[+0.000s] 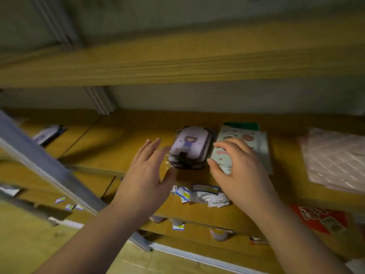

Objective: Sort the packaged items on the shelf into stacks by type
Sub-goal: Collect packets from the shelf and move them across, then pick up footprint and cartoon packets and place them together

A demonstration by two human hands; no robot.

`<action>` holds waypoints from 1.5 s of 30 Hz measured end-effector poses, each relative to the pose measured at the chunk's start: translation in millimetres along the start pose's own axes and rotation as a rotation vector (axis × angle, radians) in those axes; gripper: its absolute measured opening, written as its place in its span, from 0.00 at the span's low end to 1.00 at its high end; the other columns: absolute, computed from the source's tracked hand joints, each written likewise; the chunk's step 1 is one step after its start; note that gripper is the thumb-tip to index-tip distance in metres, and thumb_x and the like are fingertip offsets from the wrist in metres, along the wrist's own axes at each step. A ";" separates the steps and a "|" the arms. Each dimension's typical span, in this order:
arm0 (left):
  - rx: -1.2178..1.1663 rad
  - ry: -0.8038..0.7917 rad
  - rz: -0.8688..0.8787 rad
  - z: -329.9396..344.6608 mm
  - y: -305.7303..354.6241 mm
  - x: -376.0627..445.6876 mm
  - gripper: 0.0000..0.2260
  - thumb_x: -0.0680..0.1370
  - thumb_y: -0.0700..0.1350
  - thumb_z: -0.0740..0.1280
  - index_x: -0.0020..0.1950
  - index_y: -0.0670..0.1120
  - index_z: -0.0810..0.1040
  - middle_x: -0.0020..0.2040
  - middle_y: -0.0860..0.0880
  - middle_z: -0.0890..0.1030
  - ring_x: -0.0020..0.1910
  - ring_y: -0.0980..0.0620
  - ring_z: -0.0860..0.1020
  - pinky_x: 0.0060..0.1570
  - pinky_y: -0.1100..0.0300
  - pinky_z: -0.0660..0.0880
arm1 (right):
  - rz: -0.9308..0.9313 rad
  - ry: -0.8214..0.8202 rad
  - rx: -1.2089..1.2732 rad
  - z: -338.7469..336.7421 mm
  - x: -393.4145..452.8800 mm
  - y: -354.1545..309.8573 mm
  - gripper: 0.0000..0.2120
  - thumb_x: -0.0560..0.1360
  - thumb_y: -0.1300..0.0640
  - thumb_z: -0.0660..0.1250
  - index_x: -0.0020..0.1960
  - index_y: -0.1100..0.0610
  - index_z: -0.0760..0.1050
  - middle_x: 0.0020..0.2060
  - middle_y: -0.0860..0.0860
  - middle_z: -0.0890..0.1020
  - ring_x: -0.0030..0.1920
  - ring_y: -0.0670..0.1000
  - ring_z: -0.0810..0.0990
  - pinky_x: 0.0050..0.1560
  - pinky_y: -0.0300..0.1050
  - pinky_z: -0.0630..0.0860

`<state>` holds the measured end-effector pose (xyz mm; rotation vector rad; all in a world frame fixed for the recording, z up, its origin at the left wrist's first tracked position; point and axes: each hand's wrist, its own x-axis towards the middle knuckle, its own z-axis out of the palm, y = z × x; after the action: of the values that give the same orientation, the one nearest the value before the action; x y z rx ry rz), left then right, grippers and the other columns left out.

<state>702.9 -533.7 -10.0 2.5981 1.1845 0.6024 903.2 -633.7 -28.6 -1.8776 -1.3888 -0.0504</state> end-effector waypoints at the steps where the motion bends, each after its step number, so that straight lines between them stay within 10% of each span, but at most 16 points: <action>1: 0.001 0.010 -0.023 -6.5 -10.7 -5.5 0.25 0.79 0.51 0.67 0.76 0.51 0.69 0.80 0.48 0.64 0.81 0.49 0.54 0.74 0.49 0.59 | -0.012 -0.016 -0.005 7.8 1.0 -8.9 0.18 0.75 0.46 0.67 0.62 0.50 0.76 0.58 0.44 0.76 0.56 0.42 0.72 0.49 0.30 0.66; 25: -0.041 0.190 -0.383 -212.1 -377.0 -201.9 0.27 0.78 0.53 0.67 0.76 0.52 0.68 0.78 0.49 0.65 0.80 0.50 0.55 0.72 0.46 0.67 | -0.191 -0.247 0.143 253.9 -34.7 -381.5 0.17 0.76 0.44 0.65 0.64 0.42 0.73 0.58 0.35 0.72 0.59 0.38 0.72 0.56 0.39 0.72; 45: 0.040 0.106 -0.257 -232.2 -533.4 -71.5 0.27 0.78 0.53 0.66 0.77 0.53 0.66 0.78 0.53 0.65 0.79 0.55 0.55 0.72 0.55 0.59 | -0.055 -0.234 -0.248 443.7 122.1 -446.1 0.29 0.77 0.39 0.62 0.73 0.52 0.63 0.71 0.58 0.66 0.68 0.60 0.68 0.59 0.51 0.74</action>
<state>199.2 -234.1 -16.1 2.4147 1.5478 0.6726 407.1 -227.9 -30.7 -2.1010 -1.6566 -0.0320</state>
